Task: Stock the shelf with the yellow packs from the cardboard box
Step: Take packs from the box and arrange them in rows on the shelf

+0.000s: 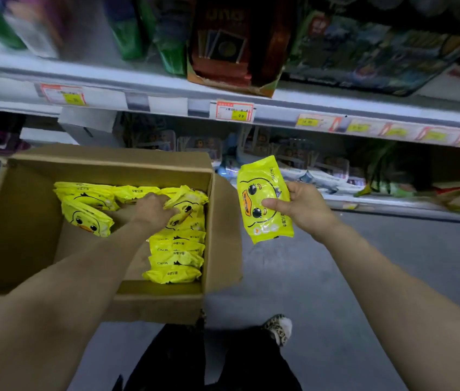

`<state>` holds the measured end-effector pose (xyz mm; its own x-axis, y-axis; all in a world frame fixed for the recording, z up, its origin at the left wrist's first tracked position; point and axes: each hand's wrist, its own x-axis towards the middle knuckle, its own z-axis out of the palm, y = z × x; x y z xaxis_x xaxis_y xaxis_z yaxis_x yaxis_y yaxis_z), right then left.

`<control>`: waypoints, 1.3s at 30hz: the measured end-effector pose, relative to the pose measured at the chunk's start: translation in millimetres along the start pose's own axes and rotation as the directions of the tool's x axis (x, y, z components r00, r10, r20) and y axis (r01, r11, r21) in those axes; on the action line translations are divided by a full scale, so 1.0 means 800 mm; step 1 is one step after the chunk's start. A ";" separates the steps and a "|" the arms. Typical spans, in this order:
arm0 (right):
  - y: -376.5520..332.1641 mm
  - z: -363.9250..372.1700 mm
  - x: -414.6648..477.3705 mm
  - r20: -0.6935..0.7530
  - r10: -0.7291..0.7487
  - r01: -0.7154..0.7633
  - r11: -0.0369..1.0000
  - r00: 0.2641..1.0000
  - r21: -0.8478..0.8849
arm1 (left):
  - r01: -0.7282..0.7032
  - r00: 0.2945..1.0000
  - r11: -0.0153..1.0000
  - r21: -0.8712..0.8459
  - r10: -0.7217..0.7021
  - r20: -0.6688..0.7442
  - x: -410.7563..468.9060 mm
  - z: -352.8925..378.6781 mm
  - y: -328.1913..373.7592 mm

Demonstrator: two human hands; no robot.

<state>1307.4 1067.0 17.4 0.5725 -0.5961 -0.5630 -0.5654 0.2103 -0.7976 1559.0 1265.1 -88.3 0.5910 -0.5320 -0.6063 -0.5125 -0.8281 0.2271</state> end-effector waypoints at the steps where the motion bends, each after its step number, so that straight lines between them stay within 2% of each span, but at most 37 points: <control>1: -0.003 -0.010 -0.008 -0.003 -0.016 0.016 1.000 1.000 -0.009 | 0.012 1.000 0.993 -0.119 -0.012 0.001 -0.008 -0.004 -0.001; 4: -0.013 -0.047 -0.038 0.000 -0.064 0.064 0.998 0.998 -0.011 | -0.010 1.000 0.931 -0.364 0.007 -0.010 -0.052 -0.027 0.021; 7: -0.026 -0.087 -0.070 -0.009 -0.104 0.103 0.993 0.995 -0.055 | -0.126 0.992 0.800 -0.586 0.102 -0.073 -0.115 -0.059 0.075; 13: -0.052 -0.192 -0.131 -0.046 -0.234 0.229 0.968 0.971 -0.102 | -0.245 0.969 0.662 -0.709 0.170 -0.177 -0.210 -0.108 0.208; 16: -0.064 -0.254 -0.165 -0.057 -0.282 0.277 0.958 0.958 -0.072 | -0.229 0.957 0.542 -0.808 0.278 -0.085 -0.244 -0.129 0.286; 20: -0.082 -0.339 -0.205 -0.143 -0.362 0.358 0.932 0.921 -0.054 | -0.315 0.893 0.538 -0.782 0.447 -0.052 -0.280 -0.164 0.390; 24: -0.106 -0.418 -0.230 -0.261 -0.430 0.434 0.900 0.864 -0.044 | -0.401 0.853 0.510 -0.761 0.510 -0.107 -0.305 -0.202 0.488; 32: -0.171 -0.563 -0.236 -0.449 -0.495 0.557 0.831 0.744 0.007 | -0.510 0.799 0.516 -0.688 0.581 -0.156 -0.298 -0.289 0.677; 39: -0.224 -0.712 -0.209 -0.565 -0.538 0.574 0.808 0.626 -0.133 | -0.591 0.764 0.584 -0.556 0.627 -0.153 -0.238 -0.359 0.871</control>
<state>974.5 687.8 377.9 0.3273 -0.9238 0.1986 -0.2071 -0.2752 -0.9388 1268.4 738.2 404.4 0.2251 -0.9528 -0.2038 -0.3021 -0.2671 0.9151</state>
